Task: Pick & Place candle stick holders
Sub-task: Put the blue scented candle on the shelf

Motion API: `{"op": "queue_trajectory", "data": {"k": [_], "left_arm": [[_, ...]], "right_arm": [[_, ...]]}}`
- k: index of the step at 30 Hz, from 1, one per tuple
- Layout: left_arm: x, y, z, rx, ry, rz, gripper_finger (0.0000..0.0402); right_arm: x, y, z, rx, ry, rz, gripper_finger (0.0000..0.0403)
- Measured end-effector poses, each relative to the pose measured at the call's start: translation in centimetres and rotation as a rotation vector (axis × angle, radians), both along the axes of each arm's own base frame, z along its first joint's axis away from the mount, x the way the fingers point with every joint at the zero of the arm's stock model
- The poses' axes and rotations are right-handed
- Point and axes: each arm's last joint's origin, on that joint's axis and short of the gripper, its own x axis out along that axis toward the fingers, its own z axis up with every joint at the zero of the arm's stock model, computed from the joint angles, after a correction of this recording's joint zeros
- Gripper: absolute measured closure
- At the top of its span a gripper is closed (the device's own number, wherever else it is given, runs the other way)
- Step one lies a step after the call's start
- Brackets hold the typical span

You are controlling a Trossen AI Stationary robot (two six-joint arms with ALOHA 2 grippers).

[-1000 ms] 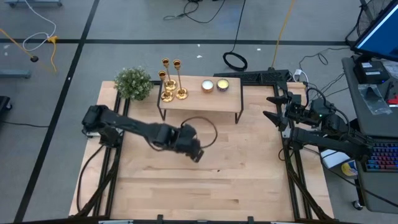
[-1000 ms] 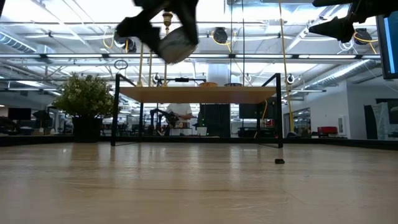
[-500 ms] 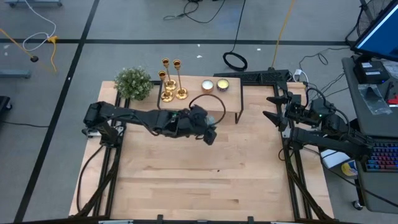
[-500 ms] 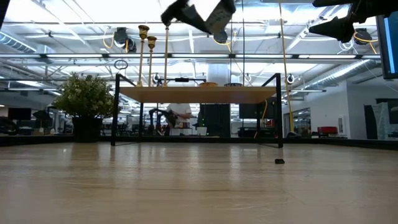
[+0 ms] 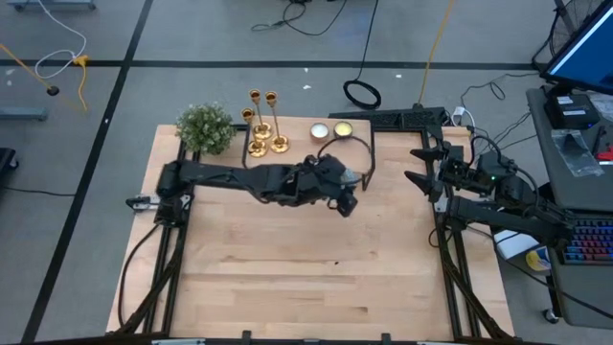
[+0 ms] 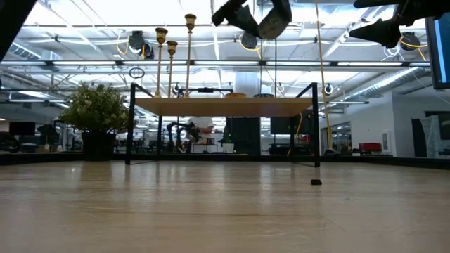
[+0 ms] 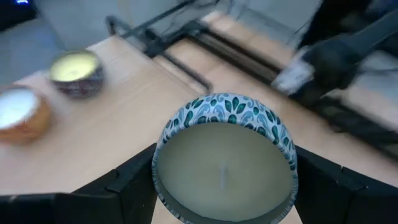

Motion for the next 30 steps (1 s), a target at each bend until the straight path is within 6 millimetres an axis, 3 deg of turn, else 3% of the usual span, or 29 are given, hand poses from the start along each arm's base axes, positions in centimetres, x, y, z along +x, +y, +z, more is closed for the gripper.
{"op": "queue_trajectory", "data": {"k": [7,15,30], "left_arm": [[2.3,2.9,-0.1,0.019,0.130,0.080,0.0112],[2.5,5.9,-1.6,-0.037,0.181,0.210,0.0112],[2.6,7.5,-2.3,-0.077,0.149,0.332,0.0112]], "right_arm": [[0.0,0.0,0.0,0.000,0.003,0.000,0.0023],[0.0,0.0,-0.1,-0.012,0.010,0.001,0.0023],[0.0,0.0,0.0,-0.017,0.009,0.001,0.0022]]}}
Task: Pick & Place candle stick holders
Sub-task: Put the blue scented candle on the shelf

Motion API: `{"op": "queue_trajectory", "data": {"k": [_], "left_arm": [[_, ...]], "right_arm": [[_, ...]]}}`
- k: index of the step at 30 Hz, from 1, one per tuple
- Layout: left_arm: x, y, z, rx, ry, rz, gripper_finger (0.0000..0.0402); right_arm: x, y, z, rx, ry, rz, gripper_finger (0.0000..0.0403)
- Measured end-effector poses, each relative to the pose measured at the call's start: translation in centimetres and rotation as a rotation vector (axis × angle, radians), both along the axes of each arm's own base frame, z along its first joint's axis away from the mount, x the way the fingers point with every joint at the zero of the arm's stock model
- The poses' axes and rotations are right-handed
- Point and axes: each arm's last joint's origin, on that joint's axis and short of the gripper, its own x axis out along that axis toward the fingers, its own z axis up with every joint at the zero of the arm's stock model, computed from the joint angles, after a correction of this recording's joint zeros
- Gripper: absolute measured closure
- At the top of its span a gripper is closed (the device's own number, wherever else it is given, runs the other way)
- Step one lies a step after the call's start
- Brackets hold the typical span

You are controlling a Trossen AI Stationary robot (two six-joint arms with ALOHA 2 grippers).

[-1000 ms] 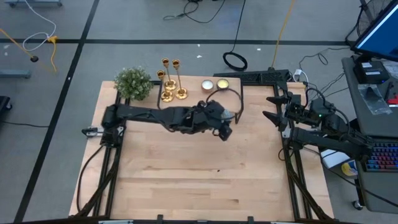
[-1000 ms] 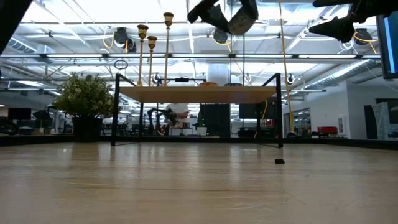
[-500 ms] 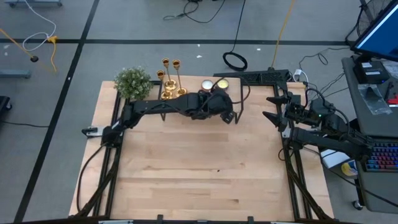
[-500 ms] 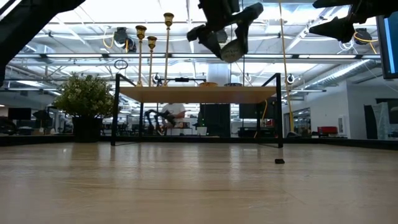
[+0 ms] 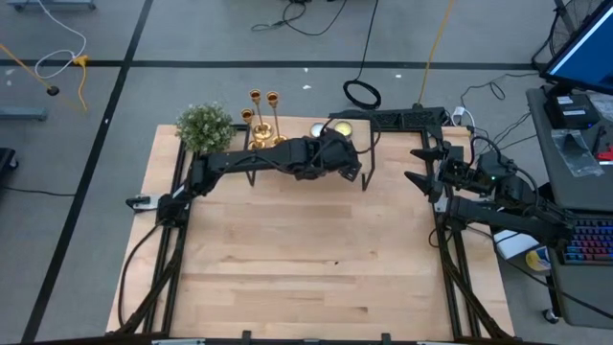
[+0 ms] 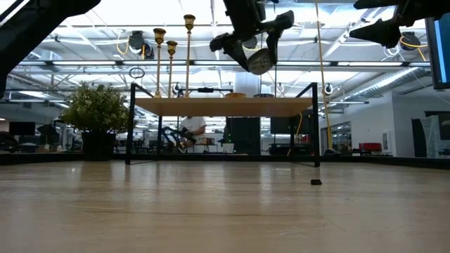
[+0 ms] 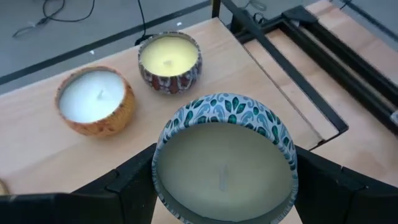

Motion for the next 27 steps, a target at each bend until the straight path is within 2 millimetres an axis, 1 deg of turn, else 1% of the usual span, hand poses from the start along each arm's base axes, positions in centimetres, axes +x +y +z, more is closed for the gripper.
{"op": "queue_trajectory", "data": {"k": [2,5,8,19,27], "left_arm": [[0.4,-0.2,-0.5,-0.004,-0.014,0.007,0.0112],[1.3,-0.4,-1.8,-0.016,-0.014,0.001,0.0112],[1.7,-0.4,-2.9,-0.037,-0.007,0.023,0.0112],[1.3,1.7,-3.1,-0.053,-0.019,0.111,0.0112],[1.2,2.4,-3.1,-0.063,-0.021,0.123,0.0111]], "right_arm": [[0.0,0.0,0.0,0.000,0.000,0.000,0.0022],[0.0,0.0,0.0,0.000,0.000,0.000,0.0022],[0.0,0.0,0.0,0.001,0.000,0.000,0.0022],[0.0,0.0,0.0,0.003,0.000,0.003,0.0023],[0.0,0.0,0.0,0.001,0.000,0.004,0.0023]]}}
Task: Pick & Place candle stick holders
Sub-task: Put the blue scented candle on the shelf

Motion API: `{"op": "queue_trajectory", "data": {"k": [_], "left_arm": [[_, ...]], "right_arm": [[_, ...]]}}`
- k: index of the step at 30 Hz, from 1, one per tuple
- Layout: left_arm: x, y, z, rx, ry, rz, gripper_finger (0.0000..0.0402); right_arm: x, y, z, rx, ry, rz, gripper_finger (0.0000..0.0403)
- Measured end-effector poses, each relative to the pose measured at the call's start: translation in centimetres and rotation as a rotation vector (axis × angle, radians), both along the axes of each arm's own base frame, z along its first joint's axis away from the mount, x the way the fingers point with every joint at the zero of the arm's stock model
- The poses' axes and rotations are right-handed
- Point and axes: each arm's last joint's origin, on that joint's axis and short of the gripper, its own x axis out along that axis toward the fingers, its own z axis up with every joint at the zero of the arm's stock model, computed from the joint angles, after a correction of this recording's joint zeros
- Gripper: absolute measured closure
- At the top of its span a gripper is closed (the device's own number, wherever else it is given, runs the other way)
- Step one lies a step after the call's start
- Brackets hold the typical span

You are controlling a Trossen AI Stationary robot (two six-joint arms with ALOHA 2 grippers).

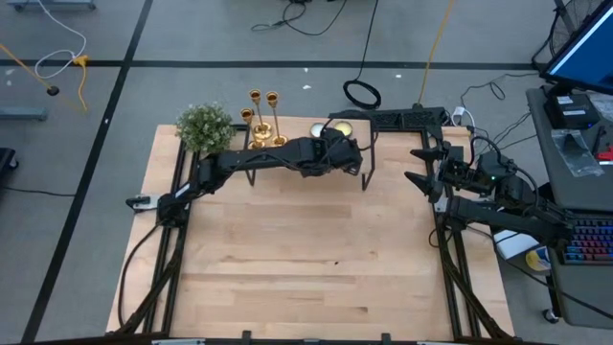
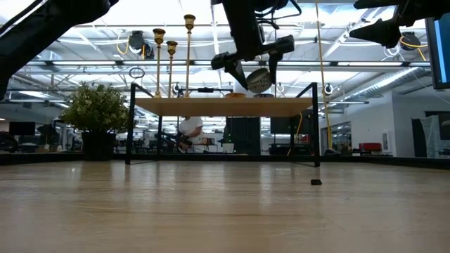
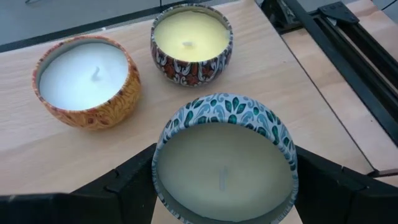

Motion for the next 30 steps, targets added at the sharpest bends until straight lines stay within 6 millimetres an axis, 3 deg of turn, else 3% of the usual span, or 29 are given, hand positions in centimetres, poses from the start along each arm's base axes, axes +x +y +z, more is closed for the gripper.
{"op": "queue_trajectory", "data": {"k": [10,30], "left_arm": [[-0.3,-0.1,-1.6,-0.038,0.037,0.035,0.0105],[-0.5,1.2,-1.7,-0.142,0.032,-0.013,0.0090]], "right_arm": [[0.0,0.0,0.0,-0.004,0.002,0.000,0.0023],[0.0,0.0,0.0,-0.004,0.002,-0.002,0.0023]]}}
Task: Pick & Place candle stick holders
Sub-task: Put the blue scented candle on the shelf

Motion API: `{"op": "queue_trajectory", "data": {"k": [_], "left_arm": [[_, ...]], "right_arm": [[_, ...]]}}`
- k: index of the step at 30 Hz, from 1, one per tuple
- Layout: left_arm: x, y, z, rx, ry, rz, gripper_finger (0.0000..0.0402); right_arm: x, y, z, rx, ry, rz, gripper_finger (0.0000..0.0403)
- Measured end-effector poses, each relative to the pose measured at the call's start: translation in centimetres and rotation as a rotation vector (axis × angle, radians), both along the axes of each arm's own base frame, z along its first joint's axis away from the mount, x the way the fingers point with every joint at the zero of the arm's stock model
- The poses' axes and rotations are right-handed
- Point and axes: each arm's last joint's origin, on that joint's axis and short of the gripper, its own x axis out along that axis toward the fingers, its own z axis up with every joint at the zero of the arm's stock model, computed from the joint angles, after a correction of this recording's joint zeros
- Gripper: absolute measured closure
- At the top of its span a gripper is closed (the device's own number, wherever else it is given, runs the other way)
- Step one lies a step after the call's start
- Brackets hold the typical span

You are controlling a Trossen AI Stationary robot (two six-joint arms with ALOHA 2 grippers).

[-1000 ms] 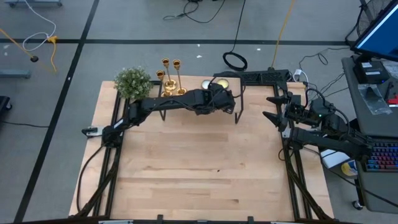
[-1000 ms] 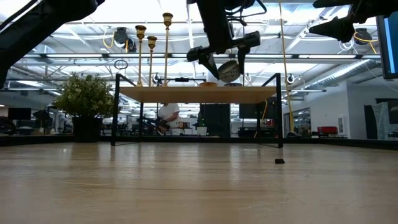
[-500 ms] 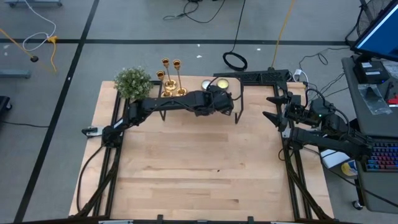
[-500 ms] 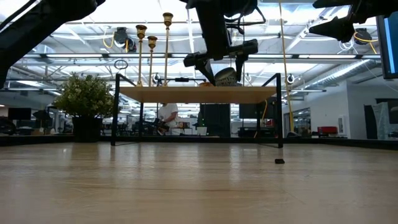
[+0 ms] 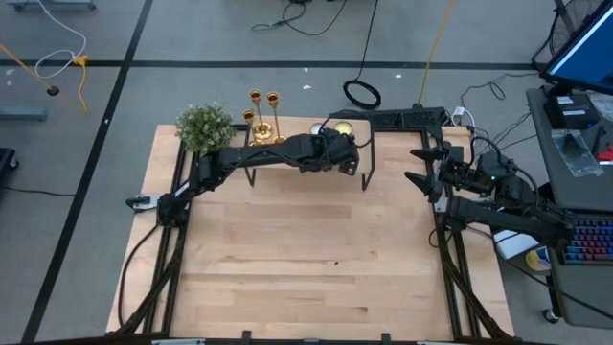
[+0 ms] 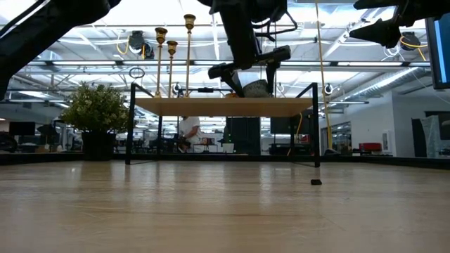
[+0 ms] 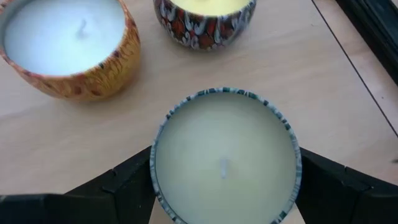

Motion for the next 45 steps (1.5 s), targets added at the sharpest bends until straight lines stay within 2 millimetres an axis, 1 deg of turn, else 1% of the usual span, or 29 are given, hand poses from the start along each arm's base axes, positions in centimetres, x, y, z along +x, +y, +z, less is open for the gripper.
{"op": "queue_trajectory", "data": {"k": [7,17,39,42,45], "left_arm": [[0.01,0.01,-0.02,-0.014,-0.002,-0.008,0.0090],[-0.10,0.78,-0.08,-0.069,-0.009,-0.033,0.0089],[-0.10,0.75,-0.10,-0.076,-0.007,-0.043,0.0089],[-0.07,0.74,-0.22,-0.081,-0.003,-0.049,0.0082],[-0.07,0.69,-0.26,-0.077,0.004,-0.059,0.0063]], "right_arm": [[0.00,0.00,0.00,0.000,0.000,0.000,0.0023],[0.00,0.00,0.00,0.005,-0.002,0.001,0.0022],[0.00,0.01,0.00,0.007,-0.002,0.002,0.0023],[0.00,0.01,0.00,0.005,-0.002,0.003,0.0023],[0.01,0.00,0.00,0.005,-0.001,0.002,0.0023]]}}
